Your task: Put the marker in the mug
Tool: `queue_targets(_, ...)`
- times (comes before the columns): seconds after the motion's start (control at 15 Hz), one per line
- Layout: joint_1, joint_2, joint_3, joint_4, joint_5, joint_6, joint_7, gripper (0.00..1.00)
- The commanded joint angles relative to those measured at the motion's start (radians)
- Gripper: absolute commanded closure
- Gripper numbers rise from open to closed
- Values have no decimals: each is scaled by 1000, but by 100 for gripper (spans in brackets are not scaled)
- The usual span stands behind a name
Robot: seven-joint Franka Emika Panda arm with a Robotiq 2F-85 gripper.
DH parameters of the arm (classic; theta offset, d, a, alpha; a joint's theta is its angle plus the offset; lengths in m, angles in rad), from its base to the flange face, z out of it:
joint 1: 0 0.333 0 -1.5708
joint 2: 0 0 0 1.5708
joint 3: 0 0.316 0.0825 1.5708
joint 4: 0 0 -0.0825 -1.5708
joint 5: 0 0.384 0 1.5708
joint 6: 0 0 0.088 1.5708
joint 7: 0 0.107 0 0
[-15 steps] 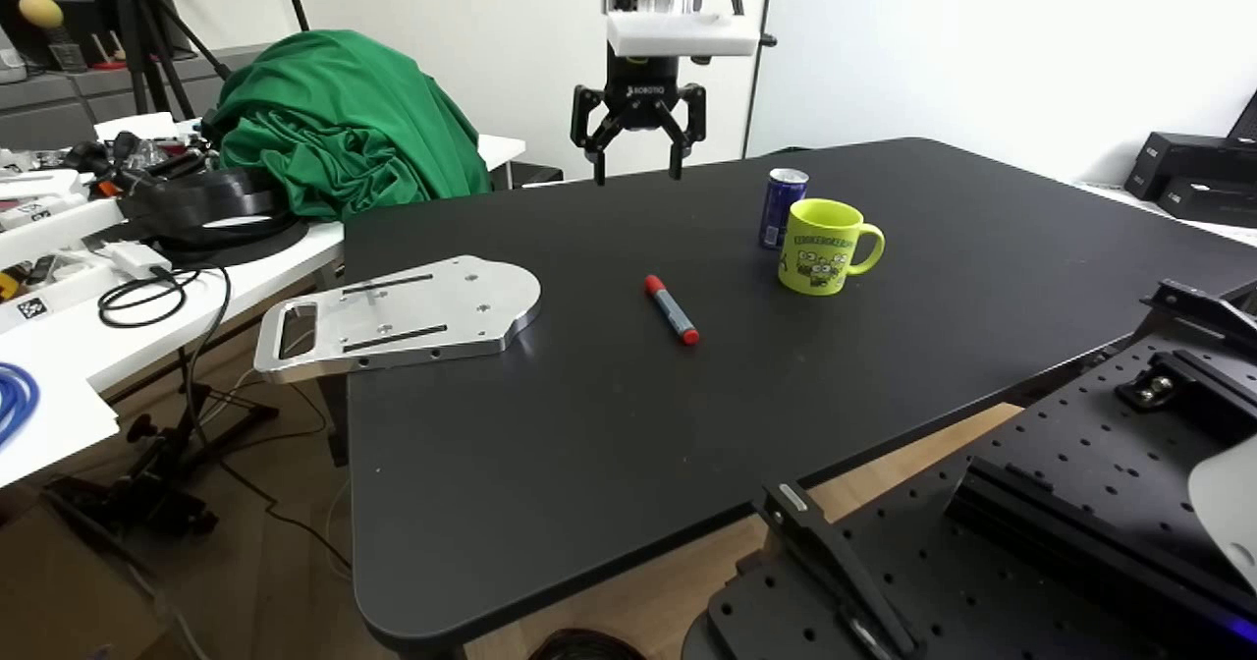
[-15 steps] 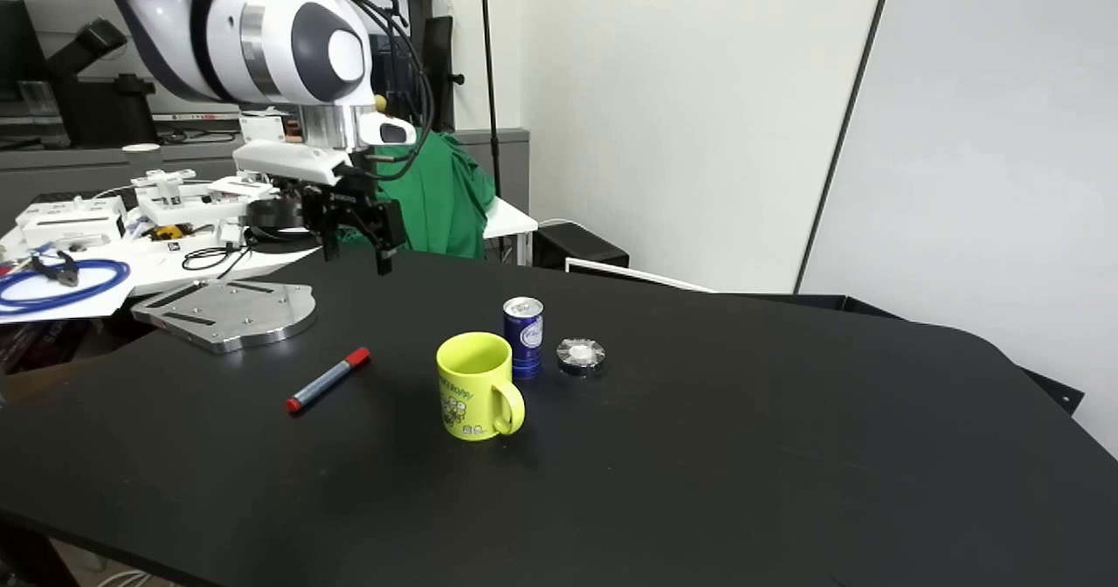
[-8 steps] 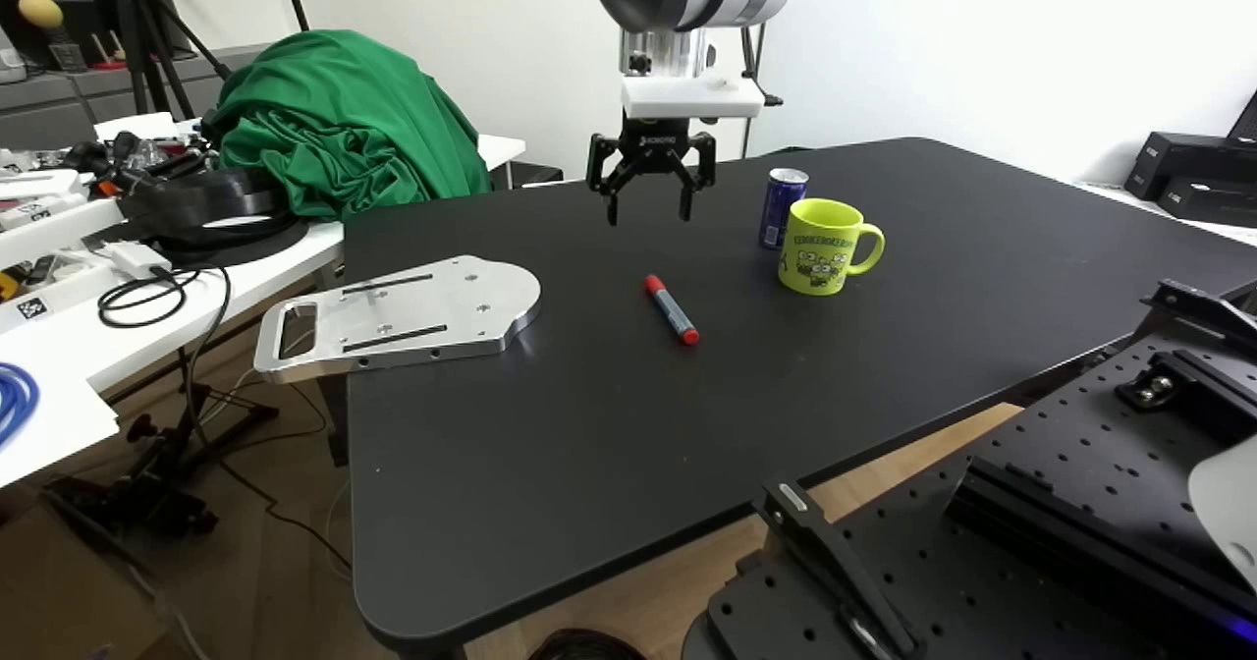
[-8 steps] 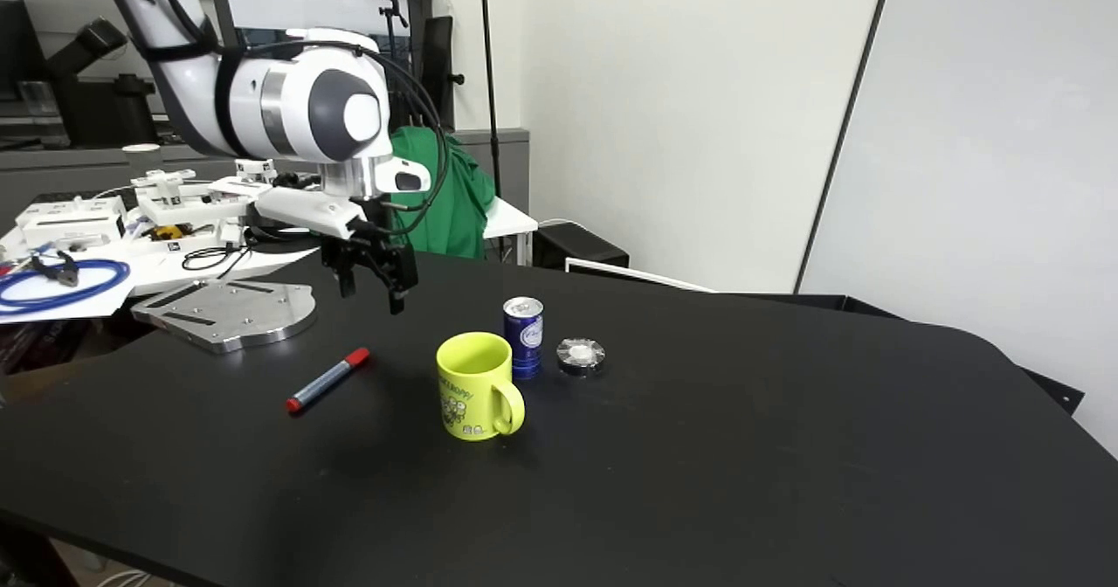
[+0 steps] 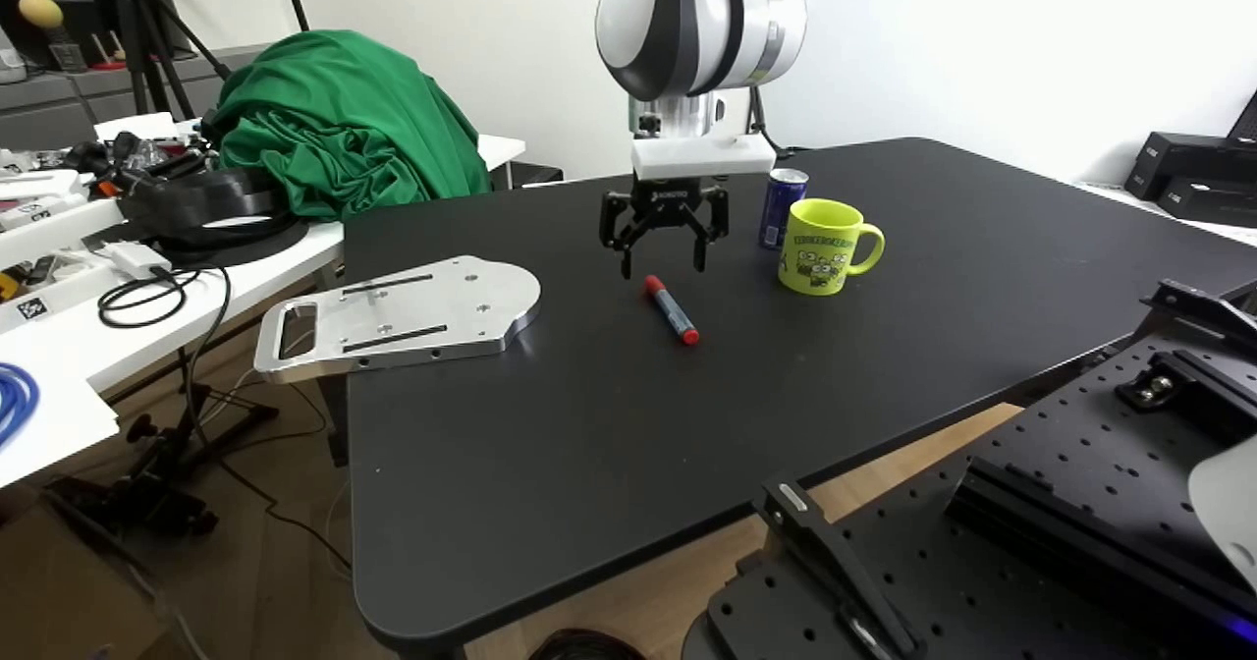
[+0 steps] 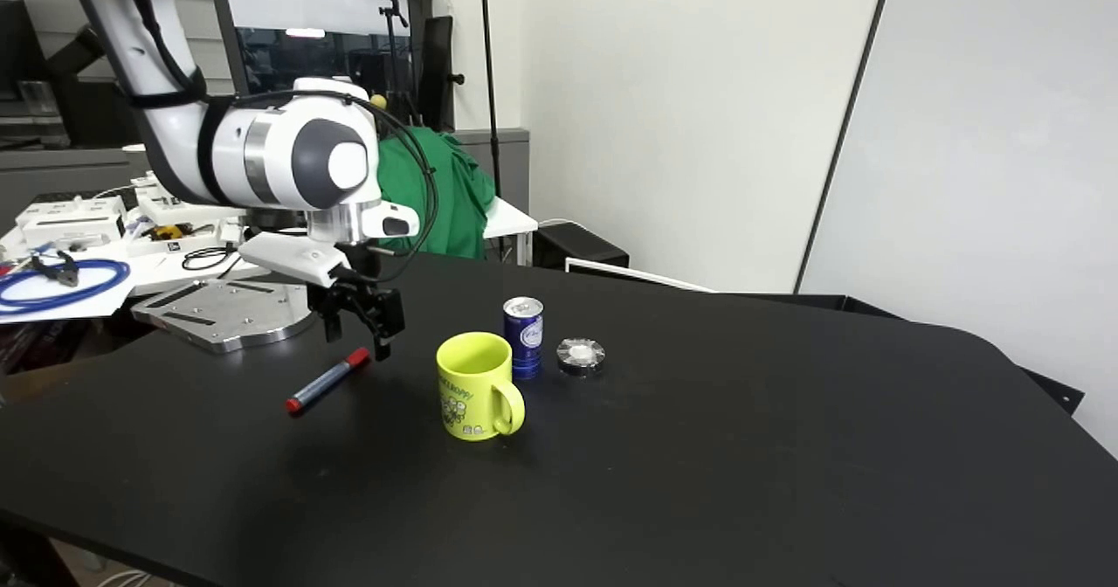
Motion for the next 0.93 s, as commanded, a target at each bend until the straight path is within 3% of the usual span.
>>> queue_targets(0.0,21,5,-14,-18,20,25,28,25)
queue_targets(0.07,25,6,-17,-19,23,28,29,26)
queue_targets(0.53,9,-12,-10,-27,53,61,14,75)
queue_targets(0.6,-3,-20,-2,-29,64,56,8,31)
queue_targets(0.73,-20,-31,7,-29,88,61,0,35)
queue_targets(0.8,-24,-33,8,-25,97,61,0,30)
queue_targets(0.87,-37,-35,18,-24,110,62,-7,72)
